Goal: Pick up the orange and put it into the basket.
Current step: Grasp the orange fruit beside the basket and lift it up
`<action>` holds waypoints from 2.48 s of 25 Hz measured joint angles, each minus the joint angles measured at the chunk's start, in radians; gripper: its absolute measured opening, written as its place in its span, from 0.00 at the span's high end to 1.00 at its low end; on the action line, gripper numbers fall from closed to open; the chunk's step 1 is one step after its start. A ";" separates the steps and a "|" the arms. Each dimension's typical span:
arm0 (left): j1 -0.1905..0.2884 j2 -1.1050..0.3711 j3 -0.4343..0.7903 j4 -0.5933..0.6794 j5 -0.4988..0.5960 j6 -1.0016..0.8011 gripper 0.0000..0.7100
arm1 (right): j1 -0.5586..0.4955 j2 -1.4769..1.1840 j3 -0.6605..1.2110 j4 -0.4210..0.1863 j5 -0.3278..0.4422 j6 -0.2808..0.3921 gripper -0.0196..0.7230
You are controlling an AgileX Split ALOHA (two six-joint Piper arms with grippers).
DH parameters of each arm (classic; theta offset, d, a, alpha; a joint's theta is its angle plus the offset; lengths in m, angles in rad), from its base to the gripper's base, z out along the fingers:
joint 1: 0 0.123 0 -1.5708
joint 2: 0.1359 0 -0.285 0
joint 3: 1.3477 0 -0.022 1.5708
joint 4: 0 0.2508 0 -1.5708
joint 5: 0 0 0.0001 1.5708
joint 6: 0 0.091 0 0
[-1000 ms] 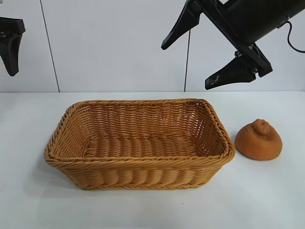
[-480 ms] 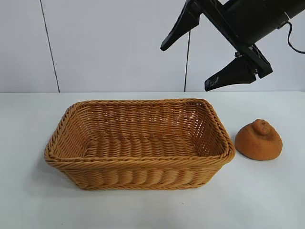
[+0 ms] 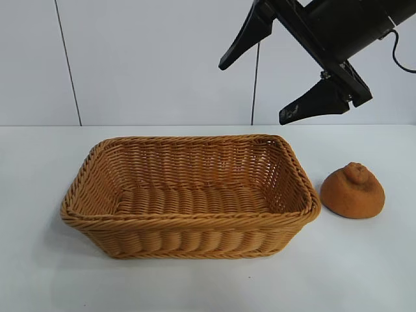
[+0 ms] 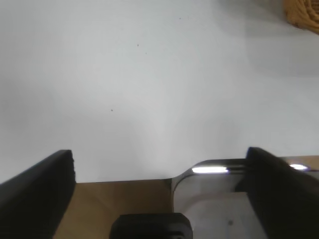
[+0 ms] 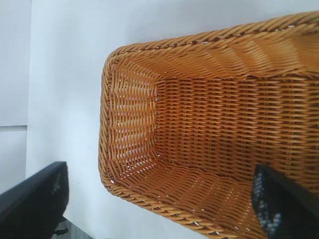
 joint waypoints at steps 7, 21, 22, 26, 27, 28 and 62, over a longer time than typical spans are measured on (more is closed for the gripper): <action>0.000 -0.296 0.149 0.000 -0.053 0.000 0.08 | 0.000 0.000 0.000 0.000 0.000 0.000 0.05; 0.000 -0.538 0.202 -0.007 -0.096 0.004 0.08 | 0.000 0.000 -0.002 -0.099 0.035 0.036 0.05; 0.000 -0.570 0.202 -0.007 -0.096 0.004 0.08 | 0.000 -0.001 -0.006 -0.134 0.045 0.060 0.05; 0.000 -0.678 0.202 -0.007 -0.095 0.004 0.08 | 0.000 -0.001 -0.057 -0.281 0.106 0.165 0.05; 0.000 -0.684 0.202 -0.007 -0.095 0.004 0.08 | 0.000 -0.001 -0.078 -0.326 0.124 0.184 0.05; 0.000 -0.684 0.202 -0.001 -0.095 0.004 0.08 | 0.000 -0.001 -0.101 -0.373 0.140 0.209 0.05; 0.000 -0.685 0.202 -0.001 -0.095 0.004 0.08 | -0.223 0.306 -0.231 -0.719 0.154 0.337 0.05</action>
